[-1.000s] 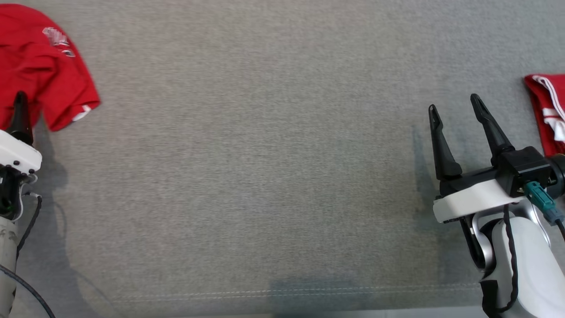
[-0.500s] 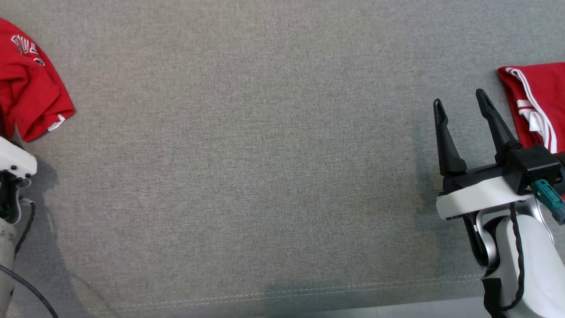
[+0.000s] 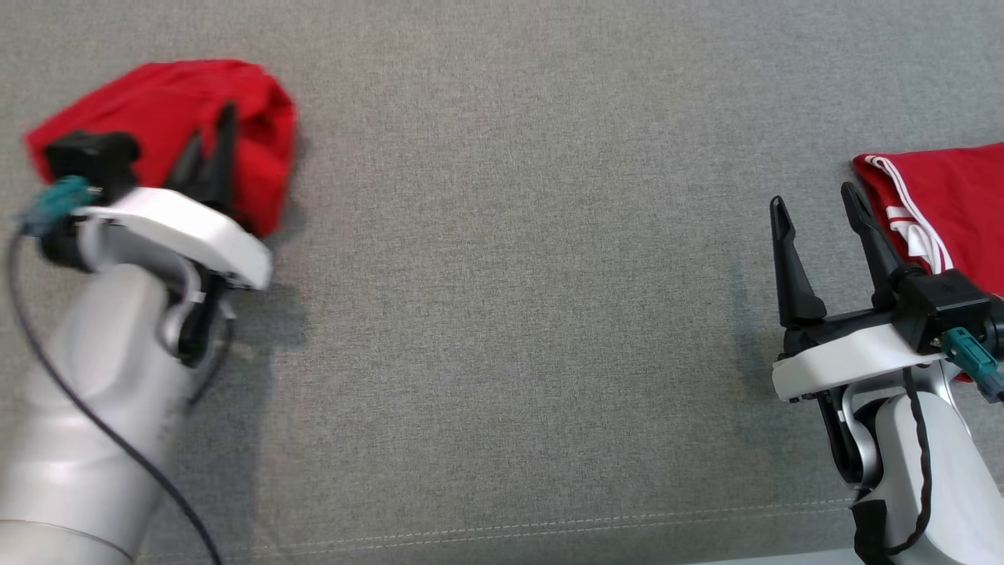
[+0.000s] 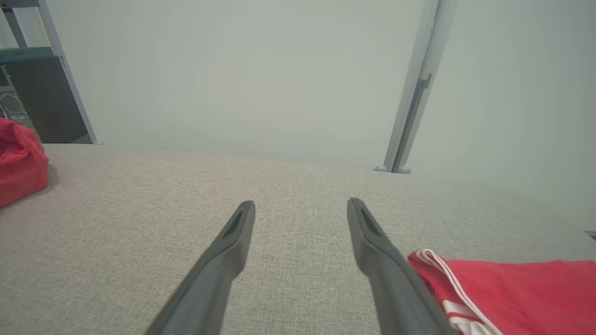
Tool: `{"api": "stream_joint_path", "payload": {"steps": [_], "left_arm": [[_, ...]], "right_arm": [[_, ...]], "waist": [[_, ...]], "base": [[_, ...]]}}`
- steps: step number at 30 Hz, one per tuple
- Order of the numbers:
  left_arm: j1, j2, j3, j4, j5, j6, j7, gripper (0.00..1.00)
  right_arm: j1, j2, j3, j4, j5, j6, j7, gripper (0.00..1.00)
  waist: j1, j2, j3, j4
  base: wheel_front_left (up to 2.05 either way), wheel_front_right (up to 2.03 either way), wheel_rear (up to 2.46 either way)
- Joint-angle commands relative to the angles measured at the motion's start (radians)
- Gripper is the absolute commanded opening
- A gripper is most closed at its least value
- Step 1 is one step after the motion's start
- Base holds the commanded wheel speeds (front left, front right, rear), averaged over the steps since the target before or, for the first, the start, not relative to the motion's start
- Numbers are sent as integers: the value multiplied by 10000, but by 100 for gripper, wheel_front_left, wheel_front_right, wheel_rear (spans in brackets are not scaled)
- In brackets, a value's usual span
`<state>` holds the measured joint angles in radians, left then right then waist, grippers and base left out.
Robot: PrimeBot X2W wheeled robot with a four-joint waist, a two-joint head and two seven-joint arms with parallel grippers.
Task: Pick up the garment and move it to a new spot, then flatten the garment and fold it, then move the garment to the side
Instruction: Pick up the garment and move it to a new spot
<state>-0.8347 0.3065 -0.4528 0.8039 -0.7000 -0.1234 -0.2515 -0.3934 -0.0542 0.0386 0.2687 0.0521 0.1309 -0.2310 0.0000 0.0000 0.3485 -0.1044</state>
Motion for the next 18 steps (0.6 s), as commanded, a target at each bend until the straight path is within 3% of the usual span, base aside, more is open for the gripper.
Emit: {"api": "stream_joint_path", "payload": {"steps": [1,7,13,14,15,18], "left_arm": [[71,142,-152,-787,209,-71,-99,0],[602,-620,-1853,-2588,344,-72,-101,0],[1050,-929,-2980,-2402,301,-72,-43,0],[1144,-943,-3142,-2233,240,-72,-2,19],[1215,-928,-3252,-2093,218,-72,-9,100],[1449,-817,-3185,-1736,202,-67,-59,100]], "right_arm": [[55,39,219,-137,74,-2,-181,100],[7,39,330,151,193,-2,-251,100],[-105,39,619,338,336,-2,-275,100],[-130,39,742,392,393,-2,-277,100],[-157,39,873,446,473,-2,-278,100],[-268,39,1214,629,585,-2,-280,100]], "waist": [[0,0,-108,-12],[0,0,-307,-104],[0,0,-331,-198],[0,0,-327,-215],[0,0,-324,-219],[0,0,-358,-122]], "base": [[0,0,0],[0,0,0],[0,0,0],[0,0,0],[0,0,0],[0,0,0]]}}
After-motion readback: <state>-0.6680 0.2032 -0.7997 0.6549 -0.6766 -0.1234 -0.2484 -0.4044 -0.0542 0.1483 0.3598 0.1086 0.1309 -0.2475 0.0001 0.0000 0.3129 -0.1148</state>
